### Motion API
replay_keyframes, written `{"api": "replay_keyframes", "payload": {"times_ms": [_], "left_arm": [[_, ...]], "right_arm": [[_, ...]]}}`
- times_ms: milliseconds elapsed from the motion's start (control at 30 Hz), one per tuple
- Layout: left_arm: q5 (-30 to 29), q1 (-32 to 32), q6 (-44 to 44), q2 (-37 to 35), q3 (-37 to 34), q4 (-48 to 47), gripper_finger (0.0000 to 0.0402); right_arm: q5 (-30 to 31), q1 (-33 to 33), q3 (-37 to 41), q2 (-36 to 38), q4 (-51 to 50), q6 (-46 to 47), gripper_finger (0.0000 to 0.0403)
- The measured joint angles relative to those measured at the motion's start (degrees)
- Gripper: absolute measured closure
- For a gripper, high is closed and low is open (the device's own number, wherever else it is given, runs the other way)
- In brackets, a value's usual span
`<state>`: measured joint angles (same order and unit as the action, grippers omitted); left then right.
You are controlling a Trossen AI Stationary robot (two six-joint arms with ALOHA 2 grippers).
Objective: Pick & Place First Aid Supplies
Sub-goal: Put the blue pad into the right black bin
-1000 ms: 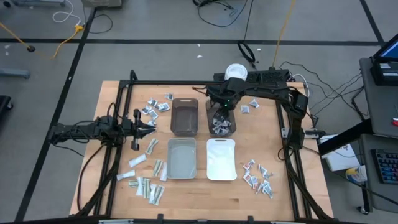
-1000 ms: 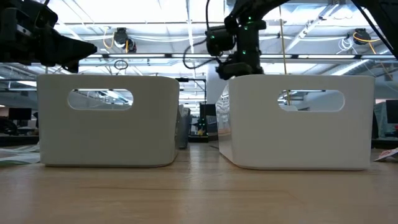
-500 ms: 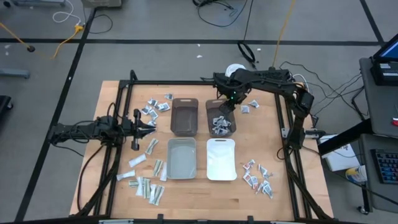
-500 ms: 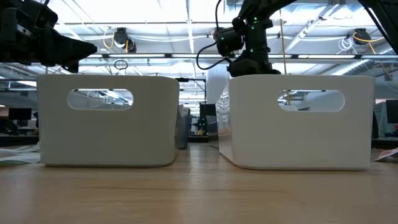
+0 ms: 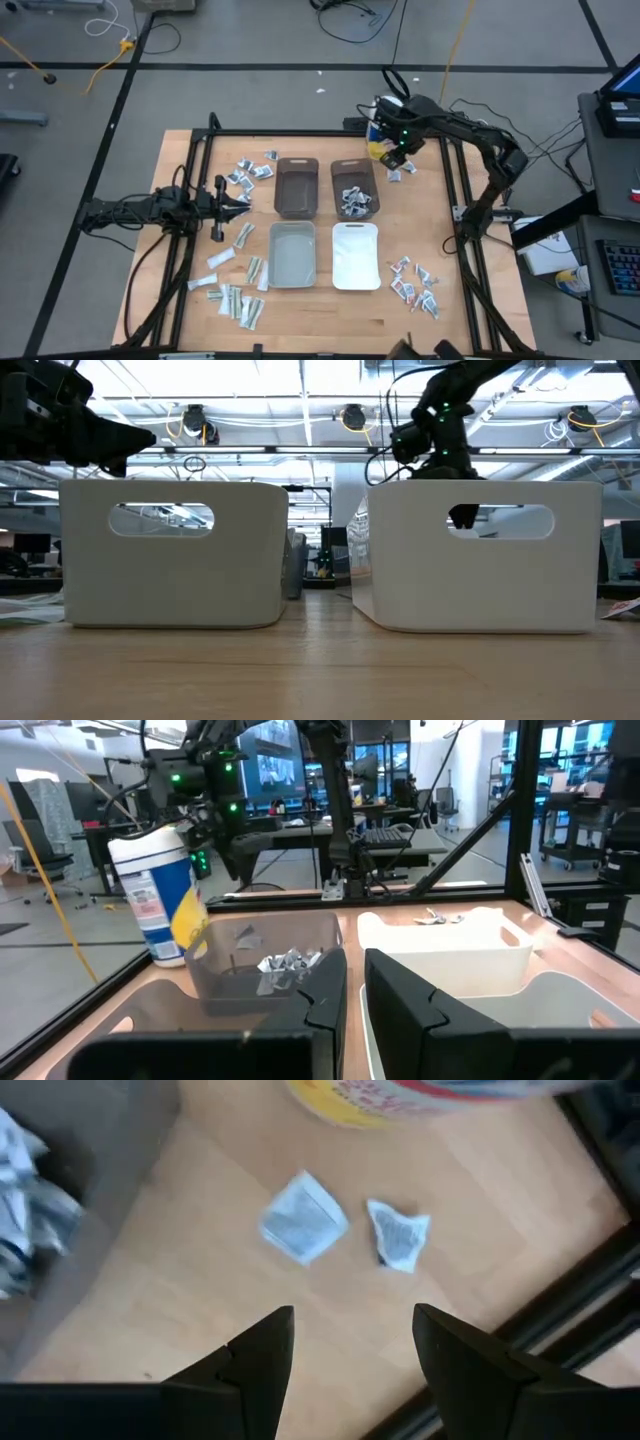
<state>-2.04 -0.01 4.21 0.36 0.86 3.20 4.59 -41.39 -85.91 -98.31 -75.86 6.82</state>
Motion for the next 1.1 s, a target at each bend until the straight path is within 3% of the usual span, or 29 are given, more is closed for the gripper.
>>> {"api": "replay_keyframes", "payload": {"times_ms": [367, 800, 1100], "left_arm": [[0.0, 0.0, 0.0, 0.0, 0.0, 0.0, 0.0355], [0.0, 0.0, 0.0, 0.0, 0.0, 0.0, 0.0355], [0.0, 0.0, 0.0, 0.0, 0.0, 0.0, 0.0355]], "right_arm": [[-0.2, -3.9, 11.9, 7.6, 6.8, -2.3, 0.0202], [0.1, -6.7, 30.3, 7.4, 36.6, -6.2, 0.0202], [5.8, -6.7, 34.0, 7.4, 36.3, -8.7, 0.0202]]}}
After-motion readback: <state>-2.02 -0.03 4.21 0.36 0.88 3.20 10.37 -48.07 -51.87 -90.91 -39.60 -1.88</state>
